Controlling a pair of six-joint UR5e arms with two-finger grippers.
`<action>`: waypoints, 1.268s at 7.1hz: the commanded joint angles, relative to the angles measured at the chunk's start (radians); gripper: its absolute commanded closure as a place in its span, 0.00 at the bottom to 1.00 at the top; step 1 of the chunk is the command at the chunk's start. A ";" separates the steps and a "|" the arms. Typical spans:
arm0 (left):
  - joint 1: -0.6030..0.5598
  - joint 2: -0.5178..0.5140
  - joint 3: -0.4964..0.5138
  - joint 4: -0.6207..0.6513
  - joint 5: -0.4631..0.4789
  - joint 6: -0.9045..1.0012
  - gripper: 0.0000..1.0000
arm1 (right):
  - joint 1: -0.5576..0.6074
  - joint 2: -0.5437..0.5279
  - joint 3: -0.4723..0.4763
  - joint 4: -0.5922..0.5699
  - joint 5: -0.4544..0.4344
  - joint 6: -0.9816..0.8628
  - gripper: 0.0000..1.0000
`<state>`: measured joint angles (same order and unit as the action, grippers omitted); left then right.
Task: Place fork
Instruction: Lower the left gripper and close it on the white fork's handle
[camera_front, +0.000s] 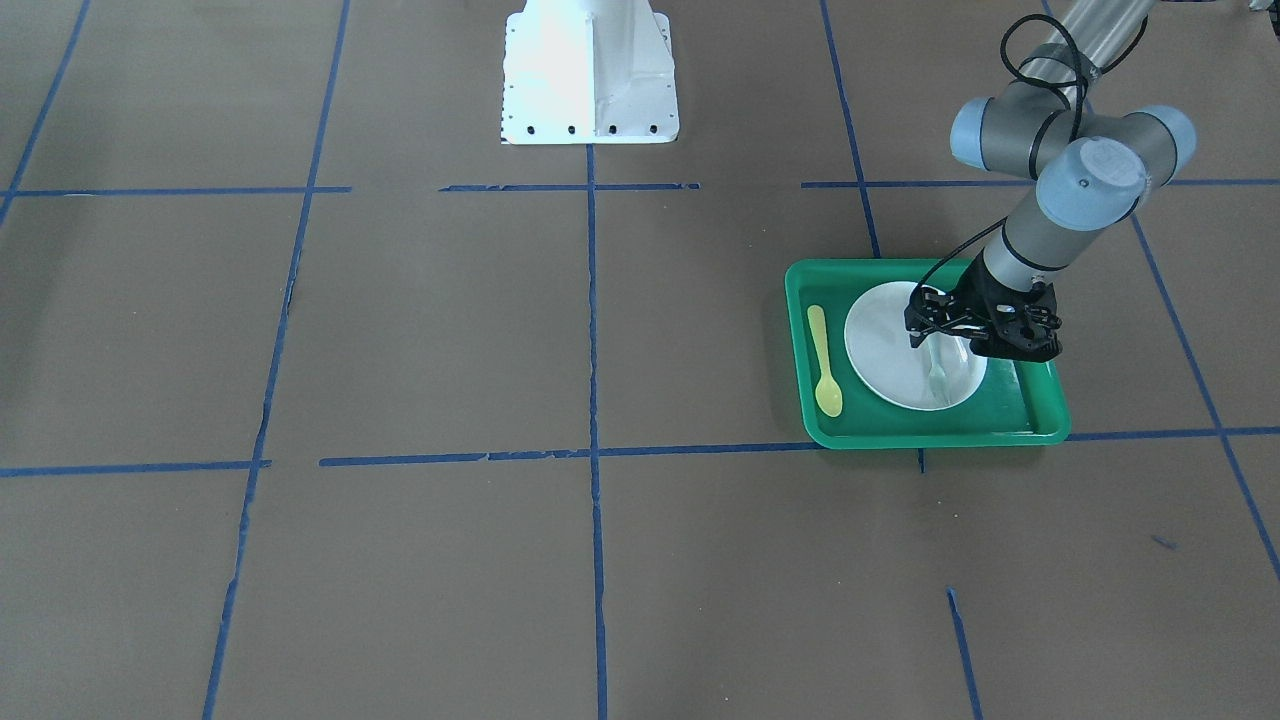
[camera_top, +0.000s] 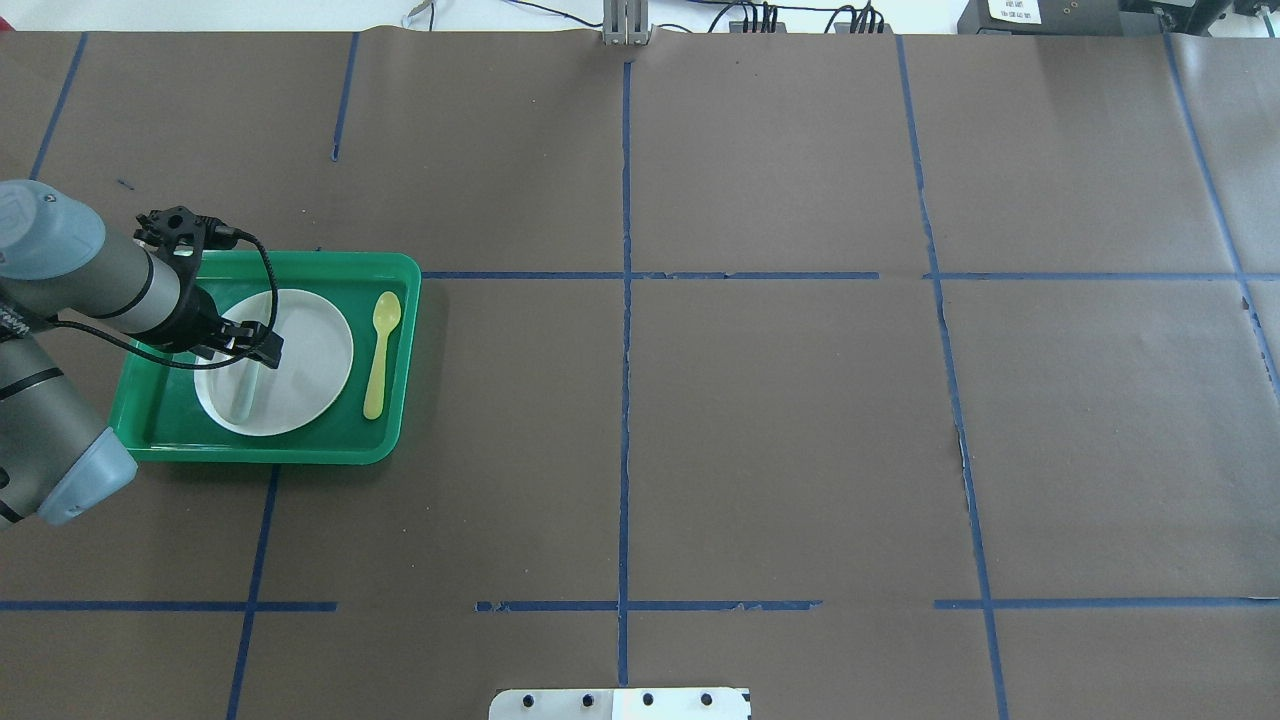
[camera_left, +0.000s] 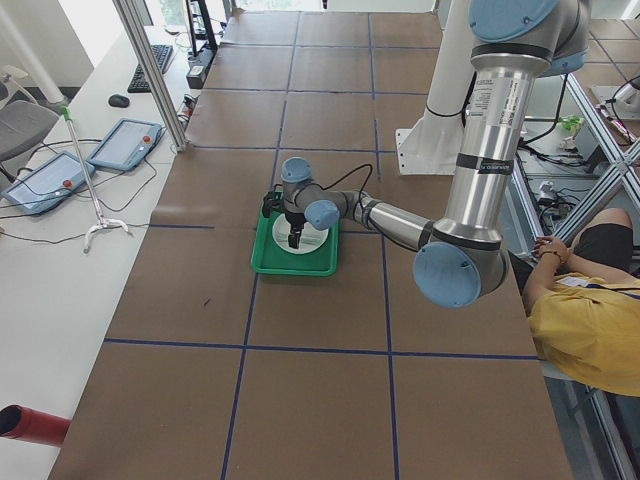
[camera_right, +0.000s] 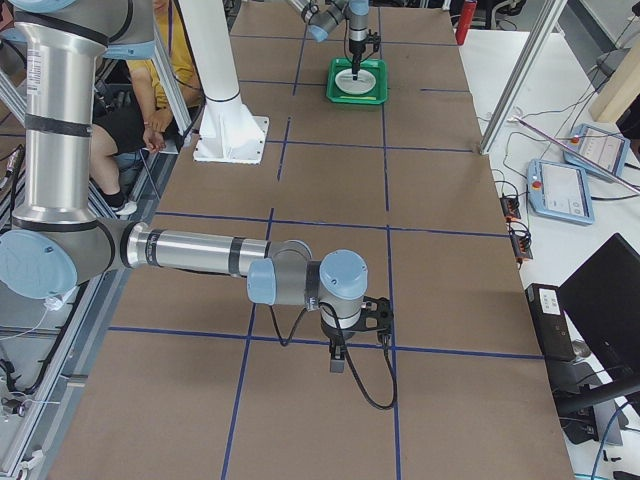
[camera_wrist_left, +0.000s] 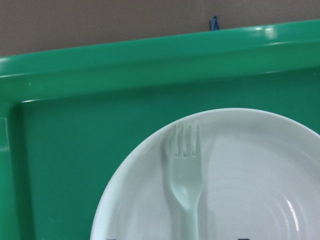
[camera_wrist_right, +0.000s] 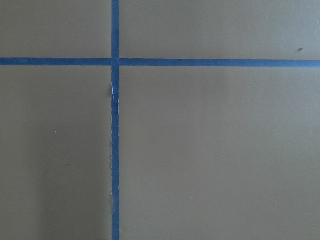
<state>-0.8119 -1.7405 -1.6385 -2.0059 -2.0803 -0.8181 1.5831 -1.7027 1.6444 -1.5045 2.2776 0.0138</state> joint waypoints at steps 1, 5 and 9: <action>0.010 0.001 0.003 -0.001 -0.003 -0.001 0.18 | 0.000 0.000 0.000 0.001 -0.001 0.000 0.00; 0.014 0.001 0.003 -0.001 -0.009 -0.004 0.29 | 0.000 0.000 0.000 0.000 -0.001 0.000 0.00; 0.014 0.001 0.006 0.004 -0.011 -0.003 0.96 | 0.000 0.000 0.000 0.000 -0.001 0.000 0.00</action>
<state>-0.7977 -1.7397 -1.6332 -2.0045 -2.0903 -0.8211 1.5831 -1.7027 1.6444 -1.5042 2.2776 0.0138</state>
